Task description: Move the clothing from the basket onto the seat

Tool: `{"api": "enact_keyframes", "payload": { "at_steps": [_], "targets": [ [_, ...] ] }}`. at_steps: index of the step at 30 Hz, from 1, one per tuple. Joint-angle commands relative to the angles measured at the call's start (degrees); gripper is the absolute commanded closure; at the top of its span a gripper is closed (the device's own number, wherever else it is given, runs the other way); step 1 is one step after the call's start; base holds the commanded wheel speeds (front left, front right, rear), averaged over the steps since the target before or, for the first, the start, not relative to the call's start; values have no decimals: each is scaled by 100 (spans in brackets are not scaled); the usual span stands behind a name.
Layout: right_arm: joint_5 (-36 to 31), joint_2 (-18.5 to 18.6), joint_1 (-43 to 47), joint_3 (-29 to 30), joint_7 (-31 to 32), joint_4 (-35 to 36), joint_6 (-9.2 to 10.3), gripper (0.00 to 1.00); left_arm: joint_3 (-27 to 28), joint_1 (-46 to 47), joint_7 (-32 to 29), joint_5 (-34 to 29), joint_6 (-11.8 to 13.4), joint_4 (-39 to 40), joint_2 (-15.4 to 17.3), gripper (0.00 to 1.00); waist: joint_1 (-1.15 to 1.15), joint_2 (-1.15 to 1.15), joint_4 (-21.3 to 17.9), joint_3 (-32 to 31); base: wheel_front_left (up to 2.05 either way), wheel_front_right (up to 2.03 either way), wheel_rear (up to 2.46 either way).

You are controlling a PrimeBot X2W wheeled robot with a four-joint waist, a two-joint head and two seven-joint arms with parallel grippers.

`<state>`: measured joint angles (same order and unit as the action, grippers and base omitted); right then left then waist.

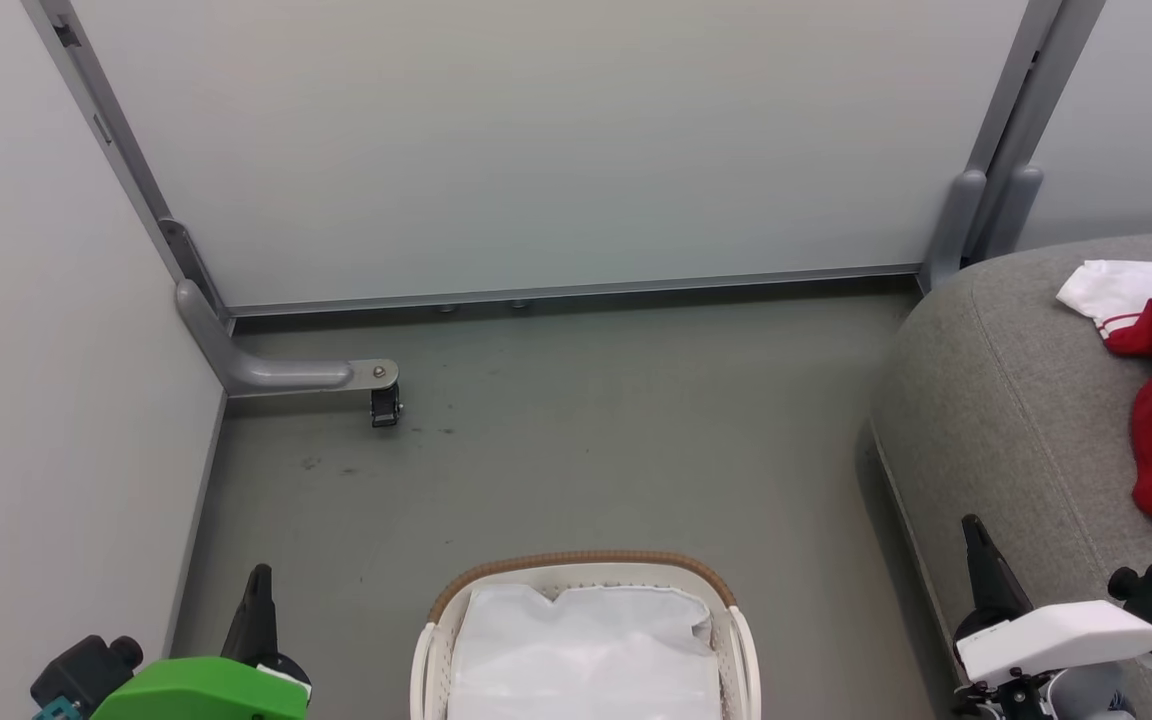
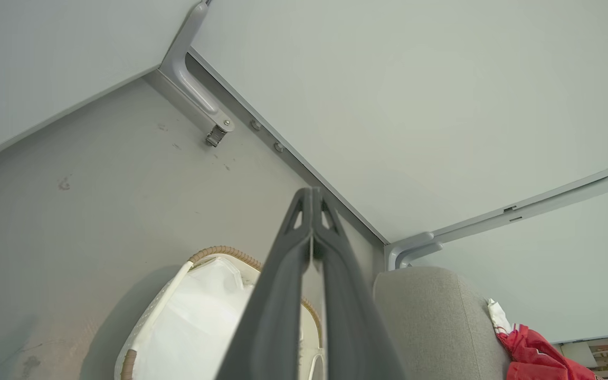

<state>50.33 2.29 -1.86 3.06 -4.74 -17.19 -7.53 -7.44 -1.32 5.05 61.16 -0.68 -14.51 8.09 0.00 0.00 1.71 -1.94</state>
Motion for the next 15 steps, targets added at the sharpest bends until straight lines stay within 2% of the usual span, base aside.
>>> {"api": "enact_keyframes", "payload": {
  "at_steps": [1,15],
  "targets": [
    [178,41,-157,29,49,97,3,100,84,205,-44,150,-48,76,-7,100,0,0,-3,4,0,0,0],
    [1100,49,-225,106,299,152,3,100,380,340,-292,842,-204,76,-115,100,0,0,-32,40,0,0,0]
  ]
}}
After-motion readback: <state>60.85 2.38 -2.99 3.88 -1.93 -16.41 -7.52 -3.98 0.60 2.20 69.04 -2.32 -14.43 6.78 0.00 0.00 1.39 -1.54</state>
